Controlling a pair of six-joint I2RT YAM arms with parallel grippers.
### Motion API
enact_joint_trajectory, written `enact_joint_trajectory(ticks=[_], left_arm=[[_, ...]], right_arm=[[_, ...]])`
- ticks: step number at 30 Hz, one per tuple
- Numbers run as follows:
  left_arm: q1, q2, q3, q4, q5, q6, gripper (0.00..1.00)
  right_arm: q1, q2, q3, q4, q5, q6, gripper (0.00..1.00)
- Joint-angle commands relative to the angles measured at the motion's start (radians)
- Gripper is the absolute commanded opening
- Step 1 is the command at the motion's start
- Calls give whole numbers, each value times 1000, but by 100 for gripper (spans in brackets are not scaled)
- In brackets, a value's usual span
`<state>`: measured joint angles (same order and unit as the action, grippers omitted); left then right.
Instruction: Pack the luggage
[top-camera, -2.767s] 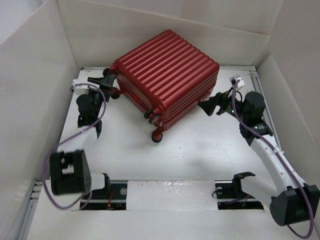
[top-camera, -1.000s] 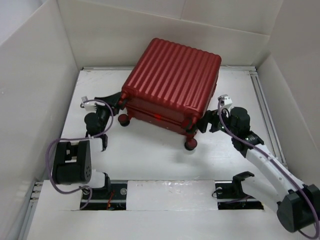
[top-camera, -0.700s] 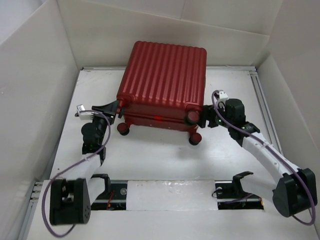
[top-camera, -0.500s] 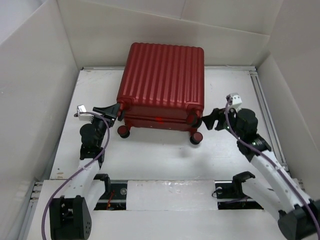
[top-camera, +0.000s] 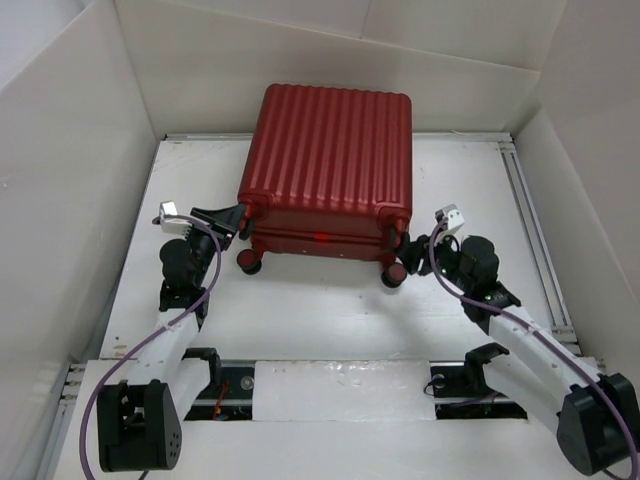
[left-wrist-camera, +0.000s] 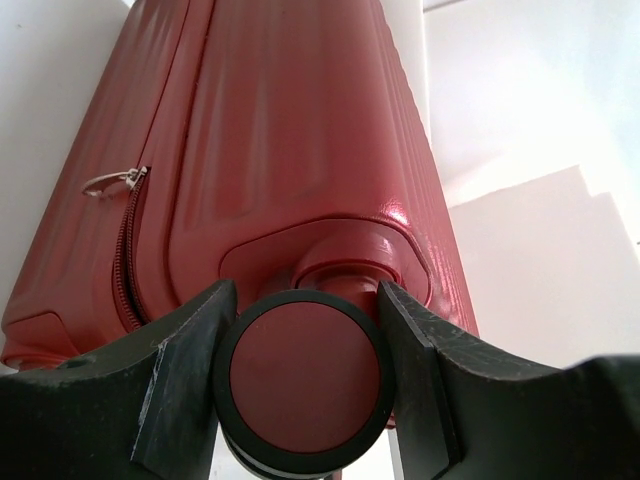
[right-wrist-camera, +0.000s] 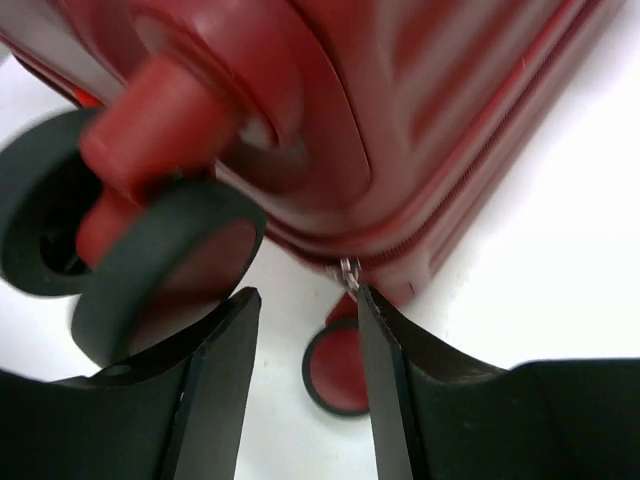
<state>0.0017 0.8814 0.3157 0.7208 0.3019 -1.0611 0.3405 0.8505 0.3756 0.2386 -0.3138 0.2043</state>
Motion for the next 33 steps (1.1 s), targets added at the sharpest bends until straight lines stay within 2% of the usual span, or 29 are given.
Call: enact_joint_trajectory(ticks=[1, 8, 16, 19, 23, 26, 27, 30, 33], left_arm=[[-25, -4, 75, 89, 115, -2, 0], [-25, -22, 75, 89, 115, -2, 0], [-25, -33, 75, 66, 106, 9, 0], [-25, -33, 75, 75, 106, 0, 0], [-25, -44, 75, 75, 106, 0, 0], [-25, -44, 75, 75, 106, 0, 0], [-25, -44, 75, 75, 106, 0, 0], [-25, -44, 75, 75, 106, 0, 0], [-25, -44, 75, 75, 106, 0, 0]], right_arm=[[8, 63, 23, 180, -30, -46, 52], [8, 209, 62, 249, -50, -91, 53], [-11, 208, 31, 312, -21, -91, 50], [-23, 242, 31, 324, -30, -91, 39], [-23, 252, 22, 350, -39, -82, 33], [-23, 252, 22, 360, -39, -72, 38], [-23, 252, 11, 360, -39, -72, 45], [-23, 242, -9, 372, -28, -63, 47], [-23, 232, -9, 383, -28, -52, 34]])
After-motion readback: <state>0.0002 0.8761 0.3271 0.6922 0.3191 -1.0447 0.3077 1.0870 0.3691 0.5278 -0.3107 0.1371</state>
